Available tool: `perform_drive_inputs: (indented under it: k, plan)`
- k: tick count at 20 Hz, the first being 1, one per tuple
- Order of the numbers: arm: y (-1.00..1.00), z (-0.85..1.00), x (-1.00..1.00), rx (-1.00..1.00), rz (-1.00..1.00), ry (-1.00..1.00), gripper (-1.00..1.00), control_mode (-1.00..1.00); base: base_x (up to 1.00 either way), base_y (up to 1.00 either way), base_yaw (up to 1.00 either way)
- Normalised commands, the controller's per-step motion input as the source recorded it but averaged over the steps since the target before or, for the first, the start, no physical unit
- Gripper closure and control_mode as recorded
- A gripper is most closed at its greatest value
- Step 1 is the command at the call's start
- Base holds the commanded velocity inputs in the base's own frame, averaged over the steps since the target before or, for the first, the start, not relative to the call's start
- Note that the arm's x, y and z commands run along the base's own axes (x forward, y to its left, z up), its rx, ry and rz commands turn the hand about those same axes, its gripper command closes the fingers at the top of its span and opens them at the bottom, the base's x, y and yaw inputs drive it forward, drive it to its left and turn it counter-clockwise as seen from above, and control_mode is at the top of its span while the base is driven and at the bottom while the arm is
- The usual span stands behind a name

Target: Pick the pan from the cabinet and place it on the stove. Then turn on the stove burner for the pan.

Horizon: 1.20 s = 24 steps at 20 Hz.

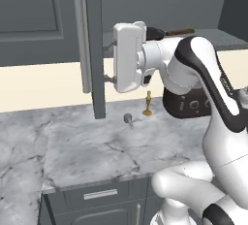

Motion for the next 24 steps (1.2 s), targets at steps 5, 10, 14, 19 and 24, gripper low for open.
perform_drive_inputs:
  k: [5, 10, 14, 19, 24]
  plan:
    - [-0.63, 0.18, -0.02, -0.01, -0.05, -0.17, -1.00, -1.00, 0.00, 0.00, 0.00]
    - [-0.70, 0.27, -0.02, -0.06, -0.13, -0.17, -1.00, -1.00, 0.00, 0.00, 0.00]
    - [-0.44, 0.09, 0.03, -0.09, -0.26, -0.11, -1.00, -1.00, 0.00, 0.00, 0.00]
    - [-0.51, 0.00, 0.25, -0.05, -0.41, 0.00, -1.00, -1.00, 0.00, 0.00, 0.00]
    - [-0.59, -0.06, 0.31, -0.01, -0.45, 0.00, -1.00, -1.00, 0.00, 0.00, 0.00]
